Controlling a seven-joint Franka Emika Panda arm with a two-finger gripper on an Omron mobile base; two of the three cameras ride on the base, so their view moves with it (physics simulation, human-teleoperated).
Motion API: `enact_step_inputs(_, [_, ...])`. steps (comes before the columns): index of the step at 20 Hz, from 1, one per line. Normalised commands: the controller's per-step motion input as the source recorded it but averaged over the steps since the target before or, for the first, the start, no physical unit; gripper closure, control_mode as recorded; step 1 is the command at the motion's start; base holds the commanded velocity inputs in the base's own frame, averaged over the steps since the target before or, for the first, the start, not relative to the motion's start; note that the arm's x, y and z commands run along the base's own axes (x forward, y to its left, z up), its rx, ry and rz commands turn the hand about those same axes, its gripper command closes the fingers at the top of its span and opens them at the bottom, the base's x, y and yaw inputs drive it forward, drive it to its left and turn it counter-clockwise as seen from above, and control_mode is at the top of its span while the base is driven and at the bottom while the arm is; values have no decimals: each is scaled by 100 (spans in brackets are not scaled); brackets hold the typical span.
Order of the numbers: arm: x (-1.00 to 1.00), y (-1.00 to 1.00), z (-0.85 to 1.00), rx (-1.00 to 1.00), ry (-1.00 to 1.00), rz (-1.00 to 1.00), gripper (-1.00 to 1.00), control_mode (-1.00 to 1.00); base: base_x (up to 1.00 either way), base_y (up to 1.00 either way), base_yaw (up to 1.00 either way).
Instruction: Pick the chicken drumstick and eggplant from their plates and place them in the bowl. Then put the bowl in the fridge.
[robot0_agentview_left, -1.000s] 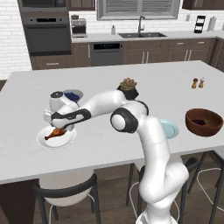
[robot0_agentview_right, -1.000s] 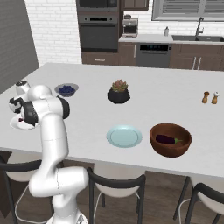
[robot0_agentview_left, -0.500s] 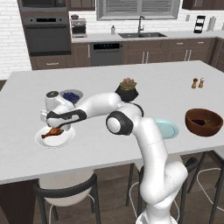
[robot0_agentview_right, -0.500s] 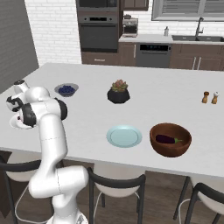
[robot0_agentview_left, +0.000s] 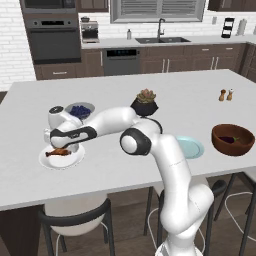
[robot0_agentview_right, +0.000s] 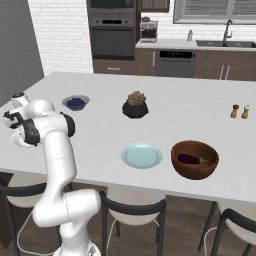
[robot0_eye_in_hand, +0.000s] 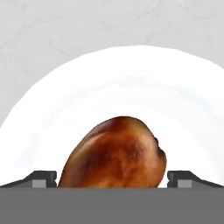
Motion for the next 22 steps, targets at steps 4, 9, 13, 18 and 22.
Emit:
enact_step_inputs(4, [-24, 6, -25, 0, 0, 0, -100, -100, 0, 0, 0])
enact_step_inputs(9, [1, 0, -41, 0, 1, 0, -100, -100, 0, 0, 0])
enact_step_inputs(13, [0, 0, -59, -1, 0, 0, 100, -100, 0, 0, 0])
enact_step_inputs(18, [0, 0, -33, -1, 0, 0, 100, -100, 0, 0, 0])
enact_step_inputs(22, [-17, -7, 23, 0, 0, 0, 100, -100, 0, 0, 0])
